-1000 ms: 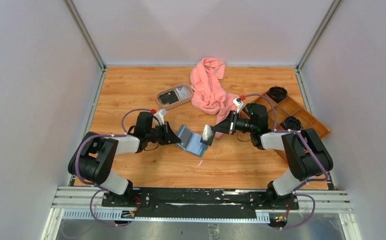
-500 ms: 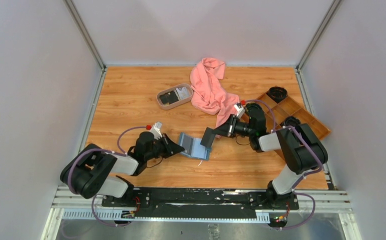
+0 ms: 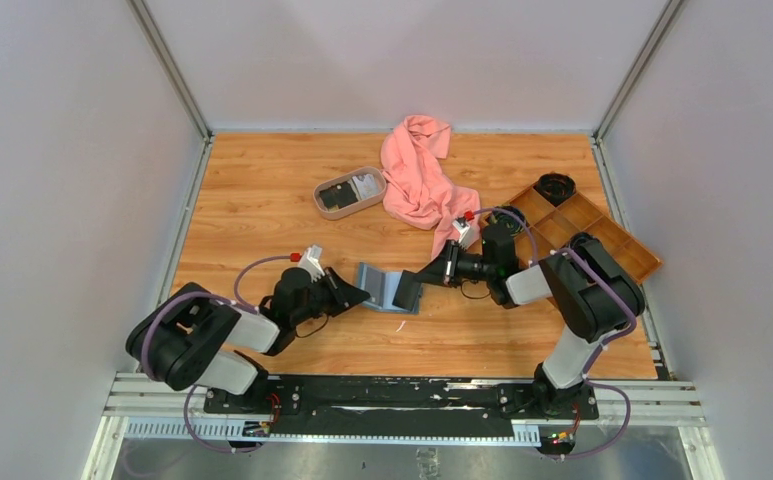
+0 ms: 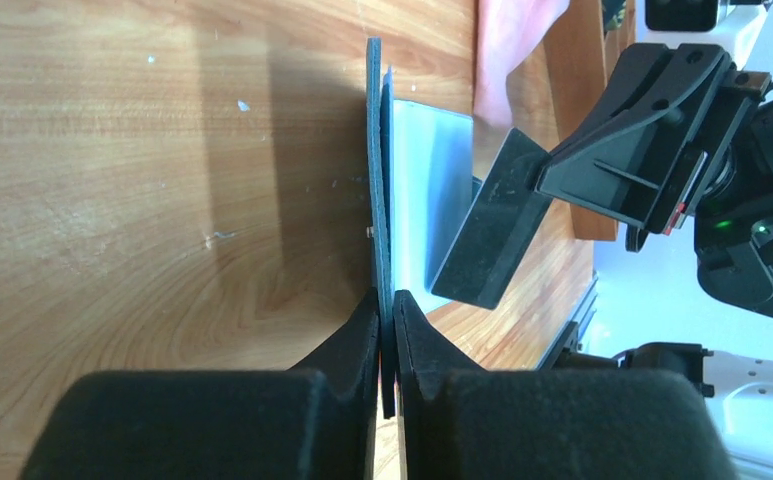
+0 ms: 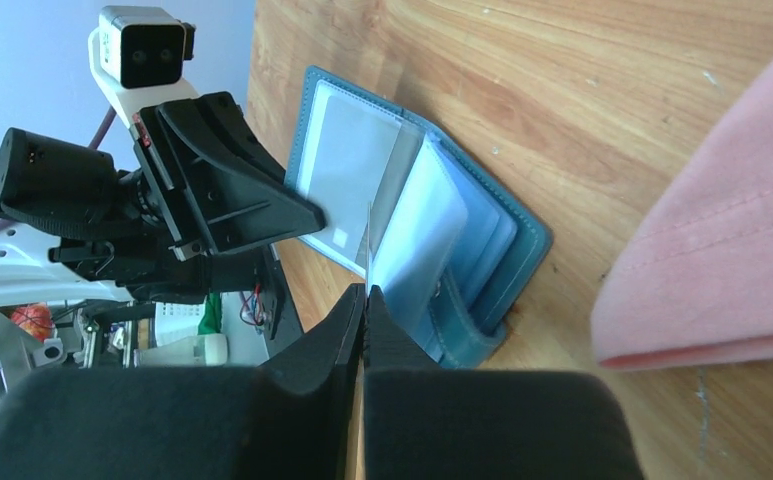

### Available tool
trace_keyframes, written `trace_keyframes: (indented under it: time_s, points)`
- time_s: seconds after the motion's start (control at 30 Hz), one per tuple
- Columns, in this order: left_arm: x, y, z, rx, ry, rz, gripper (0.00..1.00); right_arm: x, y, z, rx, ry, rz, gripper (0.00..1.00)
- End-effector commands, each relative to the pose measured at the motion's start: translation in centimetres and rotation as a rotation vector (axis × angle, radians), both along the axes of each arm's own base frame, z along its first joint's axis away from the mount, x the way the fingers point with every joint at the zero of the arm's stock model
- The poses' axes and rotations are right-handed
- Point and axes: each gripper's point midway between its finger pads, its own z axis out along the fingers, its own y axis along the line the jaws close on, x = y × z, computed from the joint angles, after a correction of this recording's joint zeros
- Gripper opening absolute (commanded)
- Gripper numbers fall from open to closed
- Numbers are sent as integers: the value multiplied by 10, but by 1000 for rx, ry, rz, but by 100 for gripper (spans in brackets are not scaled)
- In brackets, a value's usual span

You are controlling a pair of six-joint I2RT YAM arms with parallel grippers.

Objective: Put the credit cards into the card holder
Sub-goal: Insert the credit card into the card holder.

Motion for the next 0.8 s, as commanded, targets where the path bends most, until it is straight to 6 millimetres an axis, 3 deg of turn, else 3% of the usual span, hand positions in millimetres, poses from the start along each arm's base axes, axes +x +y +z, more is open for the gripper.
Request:
trace_keyframes:
  time_s: [0.0,0.13,0.37,0.63,0.77]
  points:
    - [-1,-4,-2,-8,-20,-1,8,8,6,2,15,-11,-4,0]
    - [-1,-11,-3,-52,-12,-19,11,10,7,2,24,-5,-5,0]
    - [1,-14,-9,-92,-9,-14,33,16,4,6,37,-8,-27,0]
    - [5,-1,-25,50,-11,14,59,23,5,8,63,5,-37,0]
    - [12,4,-26,148,-38,-9,66,25,5,8,64,0,-40,0]
